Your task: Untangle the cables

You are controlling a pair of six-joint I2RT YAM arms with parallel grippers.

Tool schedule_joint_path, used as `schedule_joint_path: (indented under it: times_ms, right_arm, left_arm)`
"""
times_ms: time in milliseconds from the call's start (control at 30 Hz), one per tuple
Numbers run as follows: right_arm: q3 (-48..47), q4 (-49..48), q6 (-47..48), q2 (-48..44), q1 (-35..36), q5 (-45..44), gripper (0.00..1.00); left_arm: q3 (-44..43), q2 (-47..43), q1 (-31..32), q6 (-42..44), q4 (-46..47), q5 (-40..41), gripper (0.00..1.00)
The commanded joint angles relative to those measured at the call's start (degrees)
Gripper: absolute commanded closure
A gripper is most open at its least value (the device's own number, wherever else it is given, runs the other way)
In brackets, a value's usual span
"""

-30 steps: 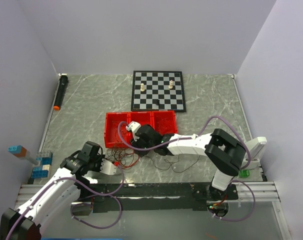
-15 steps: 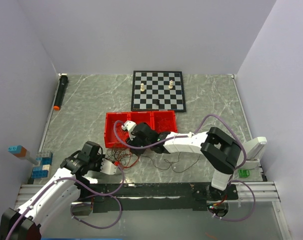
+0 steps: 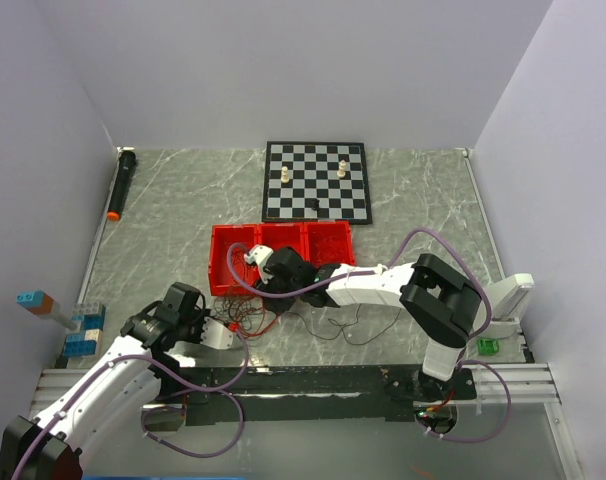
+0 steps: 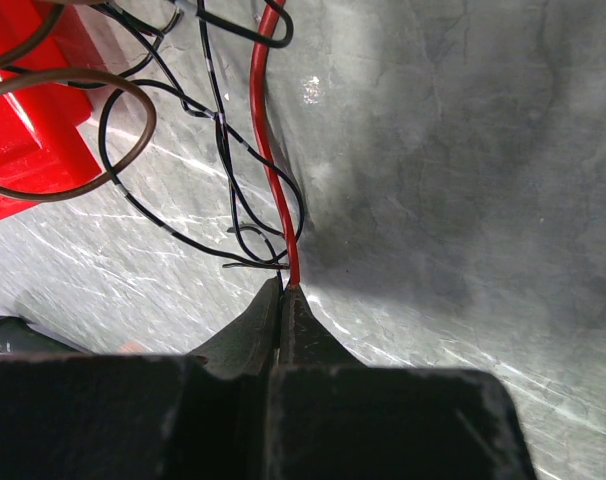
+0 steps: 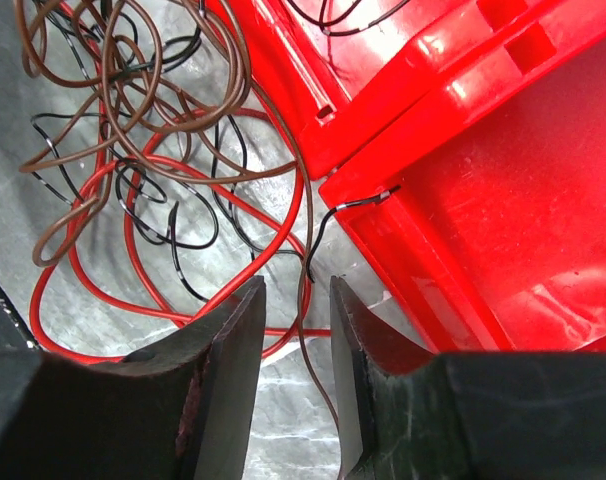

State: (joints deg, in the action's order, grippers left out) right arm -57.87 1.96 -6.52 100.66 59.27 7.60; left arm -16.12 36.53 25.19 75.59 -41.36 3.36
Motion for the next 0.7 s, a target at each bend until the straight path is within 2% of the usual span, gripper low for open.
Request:
schedule_joint_path:
  times_ms: [0,333,400,533,667]
  right_arm:
    - [0.0,0.2,0.1,1.0,0.0,0.5,0.60]
    - [-0.8,0.0,0.5,3.6,-0.7,0.9,0.57]
    - [-0.4,-0.8,0.3,3.2,-1.2,1.5,0.62]
    - [1.5,-3.2,-0.1,0.8,-1.3,1.4,0.83]
    - [4.3,-4.5,-1.5,-3.4,-1.3,0.5,0.91]
  left_arm:
    - [-1.2,-0.2,-0.2,-0.1,-0.2,-0.4,0.99]
    - [-1.7,0.7,-0.2,-0.3,0.3,-0.7,0.99]
    - [-1.8,0.8,-0.2,-0.2,0.6,-0.6,0.99]
    - [-1.8,1.0,-0.2,-0.1,0.6,-1.1,0.99]
    - [-1.6,0.6,-0.2,0.1,0.2,-1.0,0.99]
